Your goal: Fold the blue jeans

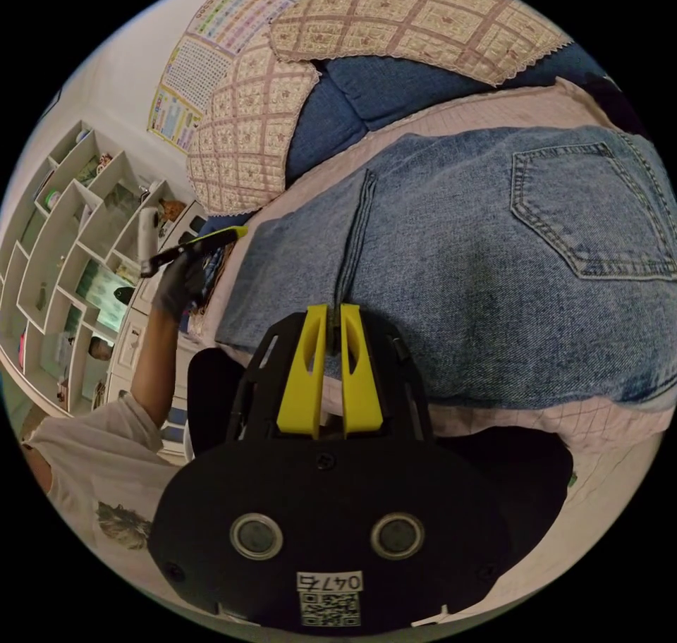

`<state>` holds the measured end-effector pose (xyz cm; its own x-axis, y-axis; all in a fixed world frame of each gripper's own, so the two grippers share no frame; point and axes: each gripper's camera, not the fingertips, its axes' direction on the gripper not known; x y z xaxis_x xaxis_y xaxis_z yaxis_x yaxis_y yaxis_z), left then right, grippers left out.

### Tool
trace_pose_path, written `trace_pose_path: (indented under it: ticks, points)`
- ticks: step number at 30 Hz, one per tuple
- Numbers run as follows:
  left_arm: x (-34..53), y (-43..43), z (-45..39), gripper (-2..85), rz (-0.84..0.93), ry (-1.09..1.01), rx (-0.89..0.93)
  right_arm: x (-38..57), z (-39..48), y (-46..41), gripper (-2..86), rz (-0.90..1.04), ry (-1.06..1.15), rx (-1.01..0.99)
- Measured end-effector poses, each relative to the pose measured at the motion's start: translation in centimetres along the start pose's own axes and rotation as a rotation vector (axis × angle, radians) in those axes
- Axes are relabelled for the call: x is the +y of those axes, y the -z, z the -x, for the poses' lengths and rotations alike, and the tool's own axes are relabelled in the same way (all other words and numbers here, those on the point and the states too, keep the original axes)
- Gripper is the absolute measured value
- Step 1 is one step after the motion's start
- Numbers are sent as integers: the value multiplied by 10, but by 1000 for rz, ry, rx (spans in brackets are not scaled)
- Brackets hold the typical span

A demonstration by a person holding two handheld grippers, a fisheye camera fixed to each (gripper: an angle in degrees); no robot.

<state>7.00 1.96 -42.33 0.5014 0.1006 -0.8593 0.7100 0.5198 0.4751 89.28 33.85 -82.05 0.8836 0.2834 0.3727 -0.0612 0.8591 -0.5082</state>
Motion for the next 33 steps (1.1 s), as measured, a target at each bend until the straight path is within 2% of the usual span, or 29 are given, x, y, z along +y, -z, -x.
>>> trace_pose_path:
  ticks: [2,3,6,9,12,13,16,17,20,22,25,28,33]
  points:
    - [-7,-38,14,8,122,-2,-83,1,-6,13,0,-2,2,-5]
    - [-6,-46,15,5,136,-1,-69,1,-10,22,0,-2,1,-11]
    - [4,-39,20,-6,44,42,-50,2,-21,45,0,3,6,-23]
    - [18,-14,18,-9,0,105,-140,4,-33,69,1,1,-1,-42]
    - [35,4,4,-9,-97,51,-54,5,-43,91,2,2,-4,-42]
    - [36,-2,-1,-9,-59,29,-44,6,-46,101,2,0,-2,-40]
    - [37,-37,-3,-5,102,28,-175,7,-55,128,8,5,8,-37]
    - [40,-33,-2,-2,54,68,-143,8,-57,137,9,3,13,-33]
    - [52,-7,-16,19,-25,69,-122,23,-71,211,15,-197,8,19]
    - [64,3,-33,33,-31,25,-117,55,-104,288,21,-478,-131,149]
    - [82,1,-65,40,14,-75,-64,105,-156,359,33,-713,-385,382]
    - [95,-14,-88,42,57,-113,-53,135,-204,394,47,-767,-538,305]
    - [103,-39,-98,31,66,-41,-28,140,-241,407,74,-756,-637,218]
